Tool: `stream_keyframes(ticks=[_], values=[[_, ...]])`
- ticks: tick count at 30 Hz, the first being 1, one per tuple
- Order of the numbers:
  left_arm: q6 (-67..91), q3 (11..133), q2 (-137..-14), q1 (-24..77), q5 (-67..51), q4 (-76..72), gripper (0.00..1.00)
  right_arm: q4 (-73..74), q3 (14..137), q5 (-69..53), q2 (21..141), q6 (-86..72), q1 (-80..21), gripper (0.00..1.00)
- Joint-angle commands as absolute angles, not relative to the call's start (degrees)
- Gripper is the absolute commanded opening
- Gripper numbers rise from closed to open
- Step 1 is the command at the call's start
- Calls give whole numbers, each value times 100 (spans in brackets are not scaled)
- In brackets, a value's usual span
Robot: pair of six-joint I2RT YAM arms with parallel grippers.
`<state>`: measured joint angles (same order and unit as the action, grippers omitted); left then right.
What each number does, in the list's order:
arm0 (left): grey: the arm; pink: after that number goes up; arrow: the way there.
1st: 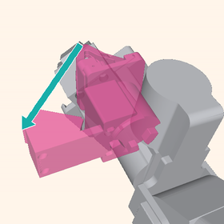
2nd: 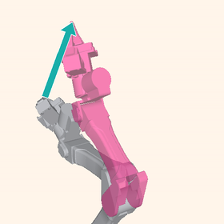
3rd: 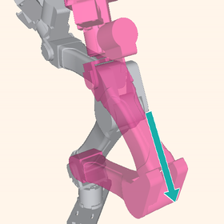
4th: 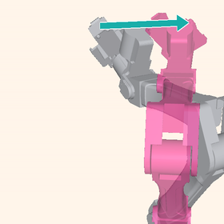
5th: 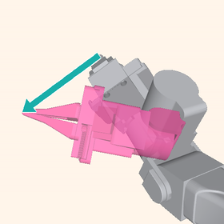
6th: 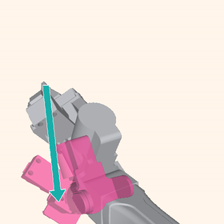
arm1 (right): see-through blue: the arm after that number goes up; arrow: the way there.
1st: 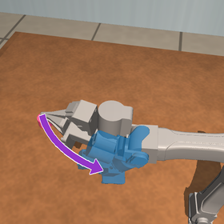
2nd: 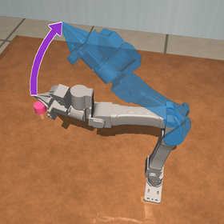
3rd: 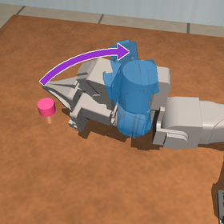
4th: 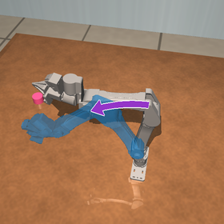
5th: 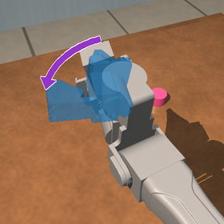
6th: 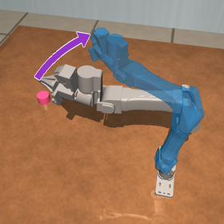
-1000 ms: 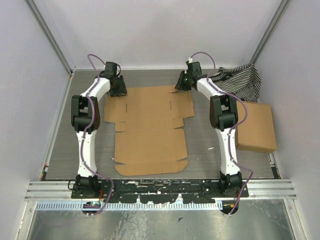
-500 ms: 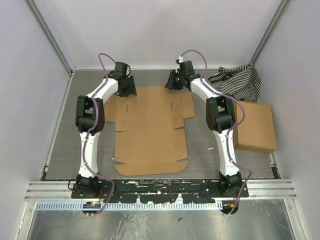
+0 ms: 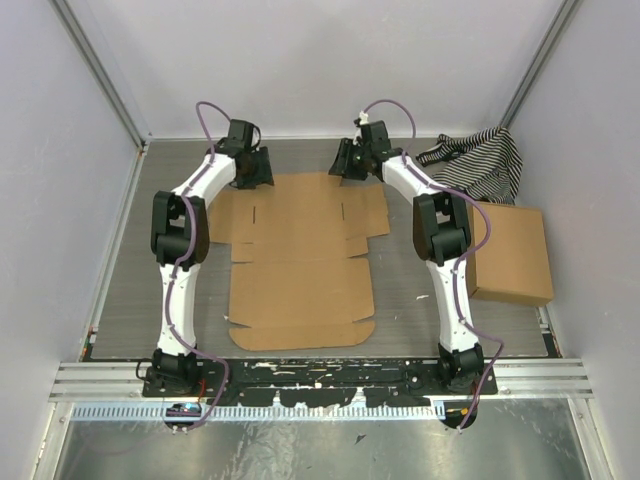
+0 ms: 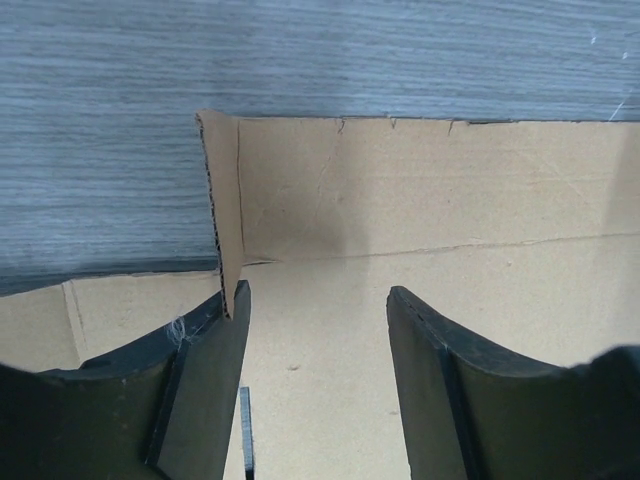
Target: Fold the paper box
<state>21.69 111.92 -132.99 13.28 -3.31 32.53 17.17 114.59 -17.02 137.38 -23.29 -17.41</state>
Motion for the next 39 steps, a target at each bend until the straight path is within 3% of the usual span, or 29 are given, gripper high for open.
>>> stream_keyframes(ticks=[1, 39], values=[[2016, 11596, -13017, 1344, -261, 3350, 64, 1495, 11858, -1600, 13714, -2272, -1765, 53], [1740, 12130, -13184, 1565, -55, 3457, 65, 1684, 12177, -1560, 14082, -2026, -1932, 55]])
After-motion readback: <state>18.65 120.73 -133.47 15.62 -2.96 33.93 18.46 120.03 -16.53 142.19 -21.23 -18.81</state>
